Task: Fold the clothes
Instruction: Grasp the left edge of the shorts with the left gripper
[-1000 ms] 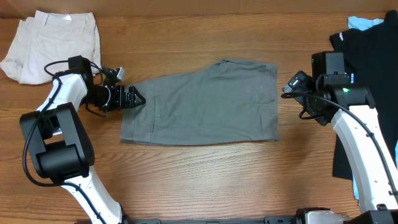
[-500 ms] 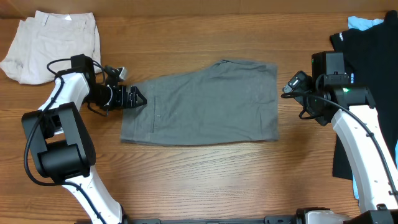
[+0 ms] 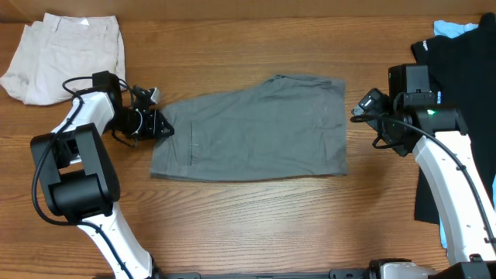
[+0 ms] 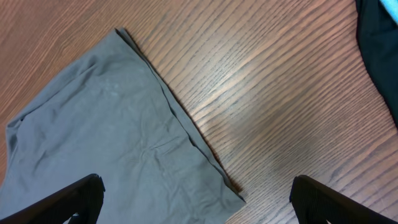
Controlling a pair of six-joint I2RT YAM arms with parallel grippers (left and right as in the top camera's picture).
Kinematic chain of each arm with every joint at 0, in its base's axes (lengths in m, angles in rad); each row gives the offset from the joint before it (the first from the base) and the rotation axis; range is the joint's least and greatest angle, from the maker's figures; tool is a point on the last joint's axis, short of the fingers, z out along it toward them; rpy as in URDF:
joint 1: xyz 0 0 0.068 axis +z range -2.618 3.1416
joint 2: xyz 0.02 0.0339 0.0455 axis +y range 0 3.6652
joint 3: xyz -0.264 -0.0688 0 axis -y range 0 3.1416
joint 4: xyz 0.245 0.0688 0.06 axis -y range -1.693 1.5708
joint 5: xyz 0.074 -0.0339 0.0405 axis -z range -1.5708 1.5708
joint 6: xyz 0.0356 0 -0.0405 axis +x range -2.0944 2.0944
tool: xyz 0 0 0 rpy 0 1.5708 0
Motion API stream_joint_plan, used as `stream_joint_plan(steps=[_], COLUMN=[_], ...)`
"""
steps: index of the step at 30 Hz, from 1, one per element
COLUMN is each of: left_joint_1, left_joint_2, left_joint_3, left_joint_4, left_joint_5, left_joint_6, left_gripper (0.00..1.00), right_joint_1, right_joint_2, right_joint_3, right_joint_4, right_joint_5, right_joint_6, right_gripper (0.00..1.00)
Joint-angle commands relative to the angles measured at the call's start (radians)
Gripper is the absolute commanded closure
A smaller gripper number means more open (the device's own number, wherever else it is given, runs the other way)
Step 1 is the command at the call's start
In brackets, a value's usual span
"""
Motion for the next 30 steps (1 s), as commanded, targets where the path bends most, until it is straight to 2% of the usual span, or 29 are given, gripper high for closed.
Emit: stream_joint_plan(steps=[1, 4, 10, 16, 17, 22, 25, 26, 28, 30], left_joint_1=[-0.014, -0.014, 0.002, 0.016, 0.016, 0.009, -0.006, -0.014, -0.026, -0.039], left_joint_2=[0.058, 0.058, 0.058, 0.058, 0.058, 0.058, 0.058, 0.058, 0.058, 0.058], left_joint_3=[-0.037, -0.037, 0.013, 0.141, 0.171, 0.328, 0.417, 0.448, 0.504, 0.558], left_joint_4=[-0.01, -0.011, -0.081, -0.22, -0.248, -0.369, -0.43, -0.451, -0.486, -0.522], left_joint_5=[-0.085, -0.101, -0.384, -0.441, -0.441, -0.434, -0.409, -0.398, -0.378, -0.359], left_joint_6=[-0.01, -0.02, -0.247, -0.291, -0.291, -0.317, -0.317, -0.317, -0.317, -0.316], left_gripper=[0.96, 0.96, 0.96, 0.96, 0.96, 0.96, 0.96, 0.96, 0.96, 0.96], right_joint_1=[0.002, 0.002, 0.002, 0.002, 0.002, 0.005, 0.005, 0.006, 0.01, 0.022], right_joint_2=[-0.021, -0.021, -0.021, -0.021, -0.021, -0.016, 0.013, 0.032, 0.068, 0.113], right_joint_3=[0.005, 0.005, 0.005, 0.005, 0.005, 0.0, 0.0, 0.0, 0.0, 0.0], right_joint_4=[0.003, 0.003, 0.003, 0.003, 0.005, 0.048, 0.062, 0.063, 0.062, 0.063], right_joint_5=[-0.001, -0.001, -0.001, -0.002, -0.016, -0.156, -0.165, -0.173, -0.194, -0.228], right_joint_6=[0.004, 0.004, 0.004, 0.005, 0.005, 0.004, 0.004, 0.004, 0.002, -0.013], right_gripper=[0.0, 0.0, 0.0, 0.0, 0.03, 0.3, 0.56, 0.69, 0.82, 0.88])
